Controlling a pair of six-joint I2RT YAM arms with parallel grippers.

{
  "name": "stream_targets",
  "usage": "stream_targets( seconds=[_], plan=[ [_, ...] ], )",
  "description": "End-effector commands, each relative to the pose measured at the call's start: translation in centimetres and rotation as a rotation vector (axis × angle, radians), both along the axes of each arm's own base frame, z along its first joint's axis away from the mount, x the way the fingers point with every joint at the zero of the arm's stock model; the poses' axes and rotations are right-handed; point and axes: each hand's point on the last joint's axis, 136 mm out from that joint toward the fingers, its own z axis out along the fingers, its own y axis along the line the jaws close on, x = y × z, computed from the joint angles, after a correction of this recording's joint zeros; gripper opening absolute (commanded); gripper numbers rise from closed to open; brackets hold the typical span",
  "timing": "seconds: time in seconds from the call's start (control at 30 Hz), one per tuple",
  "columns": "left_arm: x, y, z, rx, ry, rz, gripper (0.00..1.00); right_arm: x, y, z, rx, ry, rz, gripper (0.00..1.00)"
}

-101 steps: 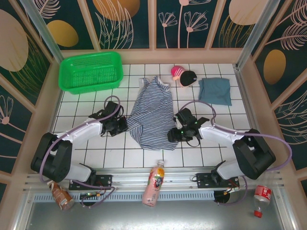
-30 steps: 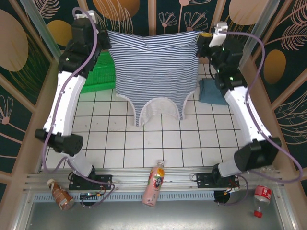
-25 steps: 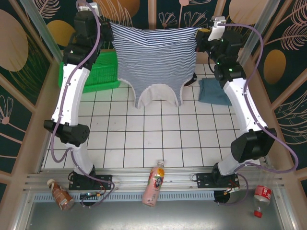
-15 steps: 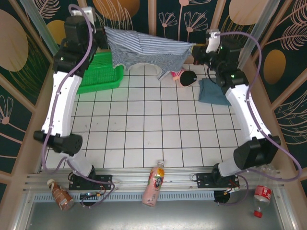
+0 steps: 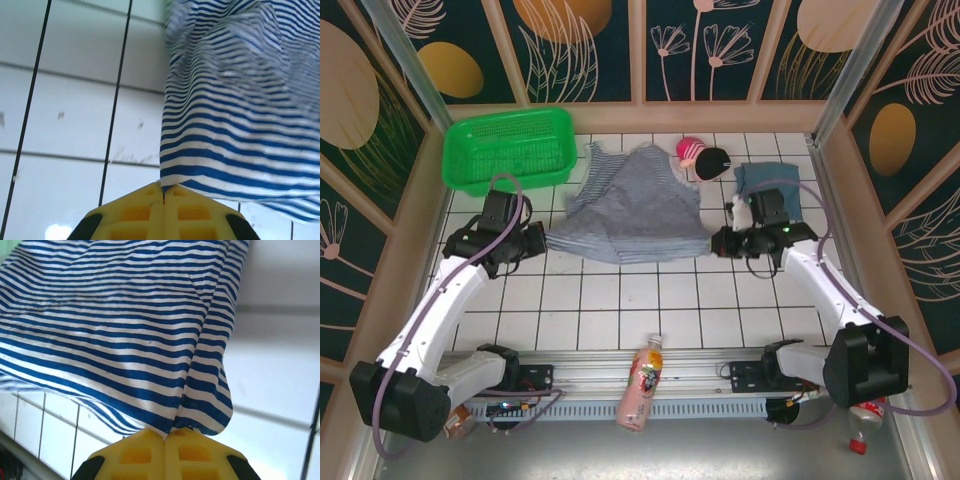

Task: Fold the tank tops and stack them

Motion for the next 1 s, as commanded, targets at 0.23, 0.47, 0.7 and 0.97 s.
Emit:
stream_targets(
  seconds=[0.23,0.47,0.7,0.97],
  plan=[
    [0.5,0.8,12.9,-0.029,-0.309,0.014,0.00,0.2,0.1,12.5,0.101,-0.392,-0.082,0.00],
    [0.3,2.2,25.0,0.055,-0.594,-0.008,0.00,-0.5,-1.7,26.4,0.153,-0.885,-0.113,0.00],
    [8.0,0.3,28.8,0.139,-0.769,-0.065,0.00,7.5,-1.5,29.8,0.090,-1.072,-0.110,0.00],
    [16.8,-1.5,34.7,0.259,-0.917,-0.101,0.00,16.9,-1.0,34.7,0.105,-1.217,-0.101,0.00]
  ],
)
